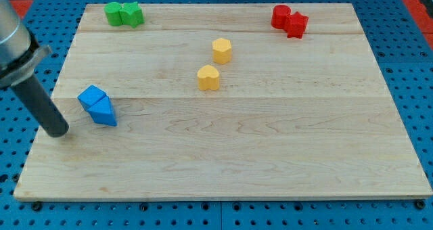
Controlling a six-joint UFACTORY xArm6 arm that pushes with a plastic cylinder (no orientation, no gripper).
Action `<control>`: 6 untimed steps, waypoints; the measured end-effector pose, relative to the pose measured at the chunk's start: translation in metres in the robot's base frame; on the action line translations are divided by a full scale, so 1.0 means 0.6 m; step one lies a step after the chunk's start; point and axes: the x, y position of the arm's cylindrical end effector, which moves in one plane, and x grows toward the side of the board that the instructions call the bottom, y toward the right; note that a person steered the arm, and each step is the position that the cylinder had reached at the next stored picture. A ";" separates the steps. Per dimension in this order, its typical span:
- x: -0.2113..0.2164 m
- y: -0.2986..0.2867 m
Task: Move blue triangle towards yellow heart
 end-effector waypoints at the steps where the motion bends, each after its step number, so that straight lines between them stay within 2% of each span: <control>1: -0.045 -0.003; 3: 0.006 0.259; 4: 0.005 0.301; 6: -0.031 0.300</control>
